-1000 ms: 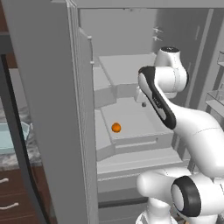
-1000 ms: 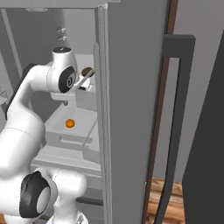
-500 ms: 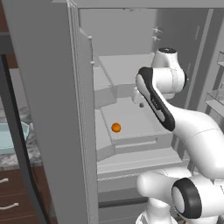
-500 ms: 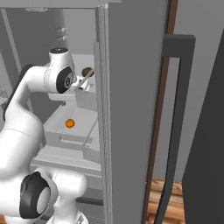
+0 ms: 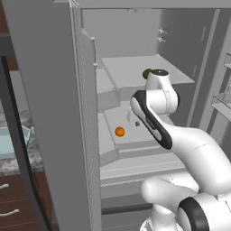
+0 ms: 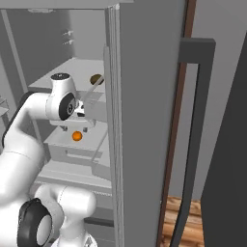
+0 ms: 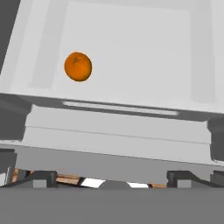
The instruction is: Pick the kiwi and tangerine from the fridge and place them inside the tupperware on the counter.
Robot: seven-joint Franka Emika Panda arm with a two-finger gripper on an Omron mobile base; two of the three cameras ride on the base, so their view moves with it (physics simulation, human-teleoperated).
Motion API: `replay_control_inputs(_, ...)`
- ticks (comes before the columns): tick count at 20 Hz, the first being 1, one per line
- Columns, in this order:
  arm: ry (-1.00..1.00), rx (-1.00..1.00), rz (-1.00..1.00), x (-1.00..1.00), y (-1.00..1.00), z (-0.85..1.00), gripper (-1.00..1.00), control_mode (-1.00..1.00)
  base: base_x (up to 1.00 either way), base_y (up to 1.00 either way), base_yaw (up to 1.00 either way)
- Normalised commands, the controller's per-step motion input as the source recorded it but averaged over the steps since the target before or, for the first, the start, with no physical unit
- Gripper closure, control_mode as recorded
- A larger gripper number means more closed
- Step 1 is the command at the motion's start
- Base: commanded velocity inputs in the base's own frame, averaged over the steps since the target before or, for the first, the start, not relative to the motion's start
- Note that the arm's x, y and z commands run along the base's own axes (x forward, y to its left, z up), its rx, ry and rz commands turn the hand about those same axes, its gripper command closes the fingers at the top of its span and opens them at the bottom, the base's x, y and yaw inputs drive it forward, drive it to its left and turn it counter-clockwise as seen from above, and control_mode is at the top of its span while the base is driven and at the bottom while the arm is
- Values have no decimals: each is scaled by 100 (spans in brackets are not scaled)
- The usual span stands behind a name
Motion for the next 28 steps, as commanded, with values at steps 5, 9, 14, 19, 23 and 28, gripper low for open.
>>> replay_control_inputs(5, 0, 3, -10, 52, 39, -18, -100, -100, 0, 0, 0)
replay_control_inputs(9, 0, 0, -8, 45, 35, -25, -100, -100, 0, 0, 0)
replay_control_inputs(14, 13, 0, -9, 38, 36, -21, -100, -100, 0, 0, 0)
replay_control_inputs(19, 13, 0, -2, 29, 25, -27, -100, -100, 0, 0, 0)
replay_control_inputs(23, 2, 0, 0, 28, 13, -35, -100, -100, 0, 0, 0)
replay_control_inputs(28, 0, 0, 0, 22, 2, -38, -100, -100, 0, 0, 0)
